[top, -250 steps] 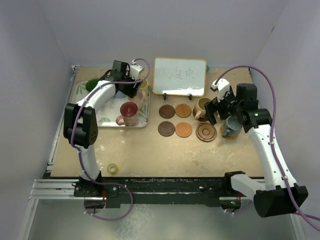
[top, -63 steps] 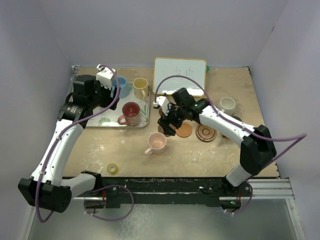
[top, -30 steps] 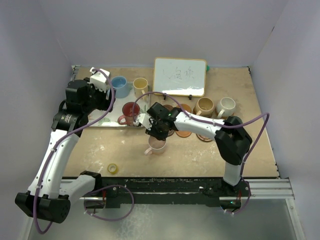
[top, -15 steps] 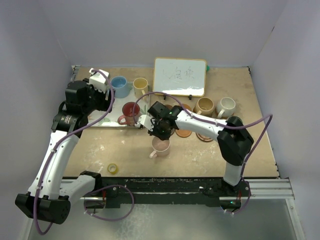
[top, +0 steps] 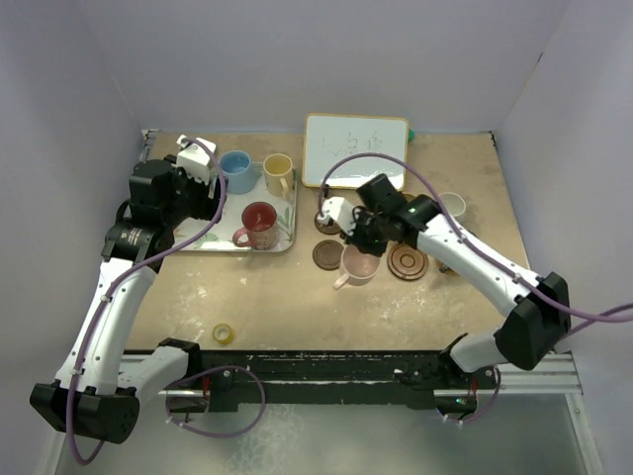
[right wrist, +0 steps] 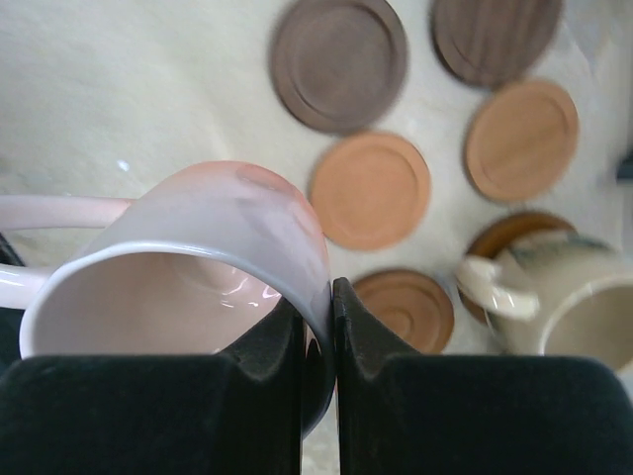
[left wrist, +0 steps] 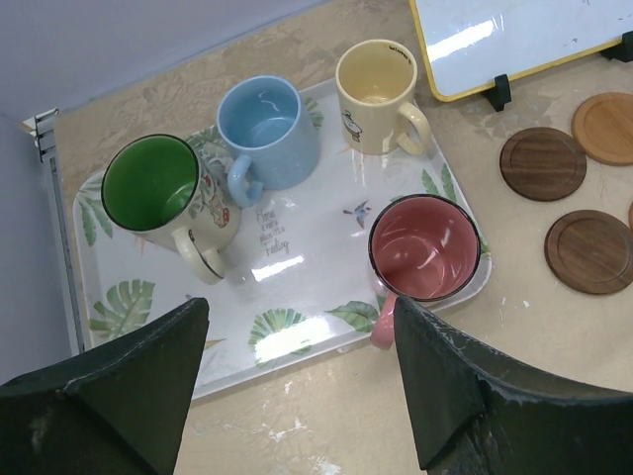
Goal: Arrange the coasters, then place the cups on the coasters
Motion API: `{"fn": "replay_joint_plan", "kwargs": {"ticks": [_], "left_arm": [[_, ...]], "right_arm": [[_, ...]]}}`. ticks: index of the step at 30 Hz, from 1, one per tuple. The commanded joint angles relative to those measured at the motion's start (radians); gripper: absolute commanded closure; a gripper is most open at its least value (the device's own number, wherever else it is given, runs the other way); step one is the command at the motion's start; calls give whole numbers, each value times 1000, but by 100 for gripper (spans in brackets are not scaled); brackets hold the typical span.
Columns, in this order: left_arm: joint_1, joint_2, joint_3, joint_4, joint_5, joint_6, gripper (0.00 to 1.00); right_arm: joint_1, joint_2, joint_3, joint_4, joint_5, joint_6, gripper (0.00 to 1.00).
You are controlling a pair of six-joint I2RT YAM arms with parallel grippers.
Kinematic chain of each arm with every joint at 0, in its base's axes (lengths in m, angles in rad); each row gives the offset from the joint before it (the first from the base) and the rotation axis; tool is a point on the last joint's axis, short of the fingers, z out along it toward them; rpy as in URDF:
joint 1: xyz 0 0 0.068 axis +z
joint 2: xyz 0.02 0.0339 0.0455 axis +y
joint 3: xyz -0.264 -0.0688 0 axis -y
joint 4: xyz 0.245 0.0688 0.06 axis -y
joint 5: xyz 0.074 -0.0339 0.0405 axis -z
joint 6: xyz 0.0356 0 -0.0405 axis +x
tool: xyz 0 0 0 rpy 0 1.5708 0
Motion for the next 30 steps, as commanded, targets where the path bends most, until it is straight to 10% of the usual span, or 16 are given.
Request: {"fn": "replay_joint_plan", "kwargs": {"ticks": [1, 17, 30], "left_arm": [[8, -11, 11, 38, 2, 28, 27], [8, -11, 5, 34, 5, 41, 27], [8, -5, 1, 35, 7, 46, 27]], "right_arm": [[-135, -105, -42, -49, -21, -70, 100], [-562, -33, -63, -75, -153, -369, 100], [-606, 95, -78, 24, -156, -412, 100]]}}
